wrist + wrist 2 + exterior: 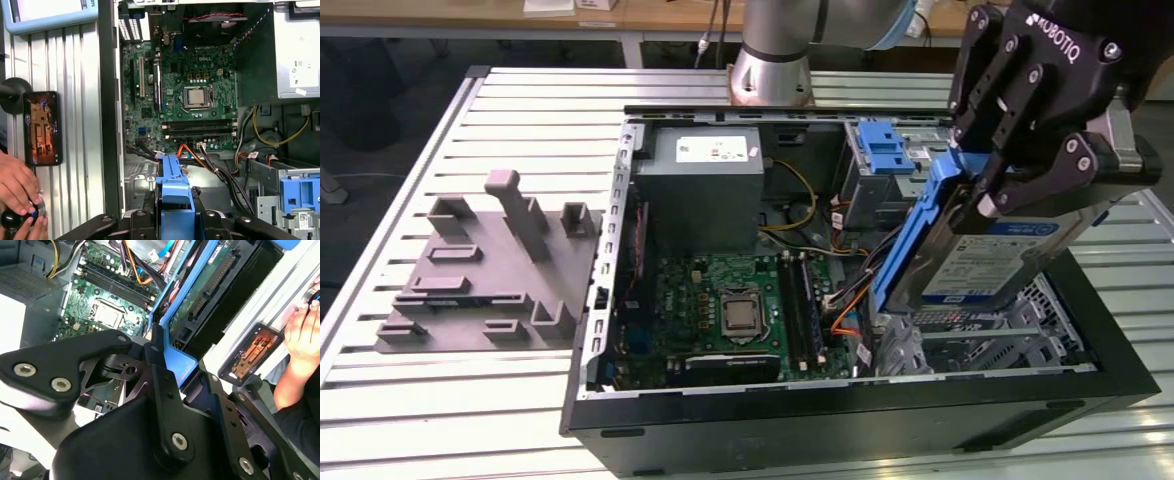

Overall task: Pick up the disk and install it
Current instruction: 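Insert the disk into the insertion slot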

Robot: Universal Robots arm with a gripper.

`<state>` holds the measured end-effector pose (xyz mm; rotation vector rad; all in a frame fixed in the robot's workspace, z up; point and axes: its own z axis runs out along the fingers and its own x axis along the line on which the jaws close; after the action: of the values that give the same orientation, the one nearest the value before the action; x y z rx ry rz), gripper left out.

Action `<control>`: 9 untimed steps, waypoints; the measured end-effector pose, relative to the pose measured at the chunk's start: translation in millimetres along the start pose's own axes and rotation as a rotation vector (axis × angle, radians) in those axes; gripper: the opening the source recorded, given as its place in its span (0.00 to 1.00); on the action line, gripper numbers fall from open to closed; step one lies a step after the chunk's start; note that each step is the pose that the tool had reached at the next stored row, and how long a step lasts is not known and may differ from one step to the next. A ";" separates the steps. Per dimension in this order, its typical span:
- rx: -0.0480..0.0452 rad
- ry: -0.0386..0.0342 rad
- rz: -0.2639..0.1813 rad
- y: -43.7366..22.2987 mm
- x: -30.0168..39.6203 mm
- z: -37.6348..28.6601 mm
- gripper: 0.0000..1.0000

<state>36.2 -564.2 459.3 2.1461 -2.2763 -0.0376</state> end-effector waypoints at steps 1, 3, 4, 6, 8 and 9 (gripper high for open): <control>0.0001 0.0000 -0.005 0.0 0.3 0.3 0.36; 0.0001 0.0004 -0.013 -0.7 1.0 0.5 0.36; 0.0000 0.0003 -0.014 -2.1 1.0 0.6 0.36; 0.0000 0.0004 -0.014 -8.1 0.9 0.6 0.36; -0.0004 0.0004 -0.014 -15.0 0.6 0.6 0.36; -0.0003 0.0002 -0.014 -17.7 0.4 0.8 0.36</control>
<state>53.9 -565.7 458.1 2.1617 -2.2612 -0.0379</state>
